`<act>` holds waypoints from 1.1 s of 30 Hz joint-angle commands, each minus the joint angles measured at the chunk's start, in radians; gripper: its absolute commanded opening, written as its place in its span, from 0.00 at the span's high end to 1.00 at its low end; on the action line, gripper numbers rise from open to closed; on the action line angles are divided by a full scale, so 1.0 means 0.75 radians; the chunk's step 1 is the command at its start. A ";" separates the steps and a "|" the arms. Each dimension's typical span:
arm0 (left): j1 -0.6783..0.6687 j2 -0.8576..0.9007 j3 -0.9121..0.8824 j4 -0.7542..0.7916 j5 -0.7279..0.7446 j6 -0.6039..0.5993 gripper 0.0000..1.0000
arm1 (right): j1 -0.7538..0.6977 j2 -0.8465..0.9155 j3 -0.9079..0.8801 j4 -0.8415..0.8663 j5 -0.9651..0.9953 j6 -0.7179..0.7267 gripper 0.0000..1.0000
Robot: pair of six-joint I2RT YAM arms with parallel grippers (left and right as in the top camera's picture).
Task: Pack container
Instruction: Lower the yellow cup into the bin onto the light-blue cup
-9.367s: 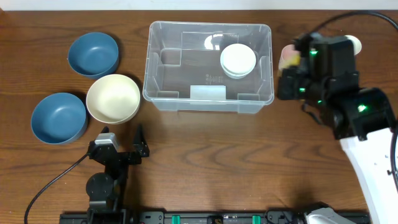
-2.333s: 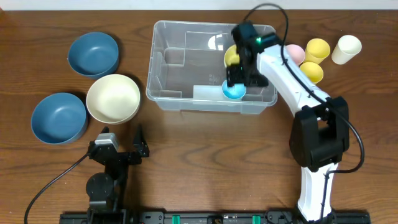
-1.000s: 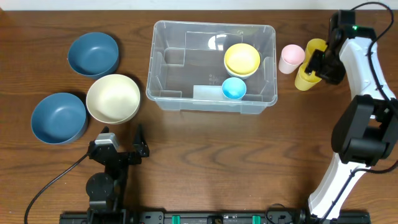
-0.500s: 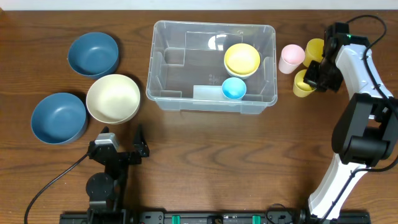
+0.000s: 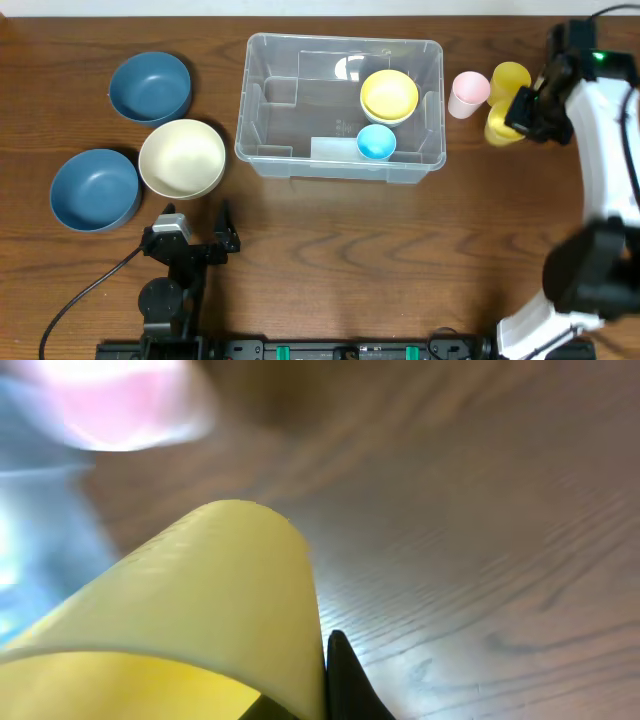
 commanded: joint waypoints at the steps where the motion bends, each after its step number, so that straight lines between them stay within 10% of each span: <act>1: -0.005 -0.008 -0.031 -0.032 0.005 0.007 0.02 | 0.140 -0.162 0.010 0.020 -0.028 -0.023 0.99; 14: -0.005 -0.008 -0.031 -0.032 0.005 0.007 0.02 | 0.687 -0.093 0.008 0.192 0.070 0.057 0.99; 33: -0.005 -0.008 -0.031 -0.032 0.005 0.007 0.02 | 0.723 0.168 0.007 0.184 0.069 0.113 0.97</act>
